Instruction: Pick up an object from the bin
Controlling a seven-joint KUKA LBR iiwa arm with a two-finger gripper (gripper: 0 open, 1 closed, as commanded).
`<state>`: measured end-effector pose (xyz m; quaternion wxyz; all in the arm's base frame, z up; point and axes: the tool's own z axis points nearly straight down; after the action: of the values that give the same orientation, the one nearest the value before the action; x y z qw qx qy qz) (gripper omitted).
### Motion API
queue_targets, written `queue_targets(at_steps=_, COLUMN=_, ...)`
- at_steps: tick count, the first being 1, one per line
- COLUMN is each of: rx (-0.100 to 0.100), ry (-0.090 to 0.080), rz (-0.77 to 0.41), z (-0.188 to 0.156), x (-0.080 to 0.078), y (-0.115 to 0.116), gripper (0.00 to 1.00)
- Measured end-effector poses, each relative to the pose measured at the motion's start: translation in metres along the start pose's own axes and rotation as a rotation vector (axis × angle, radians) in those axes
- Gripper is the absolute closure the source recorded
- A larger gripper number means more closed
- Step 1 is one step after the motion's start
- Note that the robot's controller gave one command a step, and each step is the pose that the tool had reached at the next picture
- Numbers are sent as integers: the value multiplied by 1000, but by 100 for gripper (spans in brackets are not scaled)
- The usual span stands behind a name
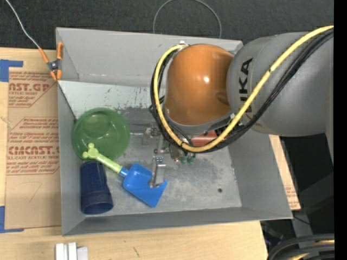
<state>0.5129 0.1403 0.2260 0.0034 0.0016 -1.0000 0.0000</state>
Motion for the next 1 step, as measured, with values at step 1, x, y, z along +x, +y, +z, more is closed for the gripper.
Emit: queue_targets(at_steps=1, rx=-1, ry=-8, rz=3, z=-5, x=-2, y=-1, gripper=0)
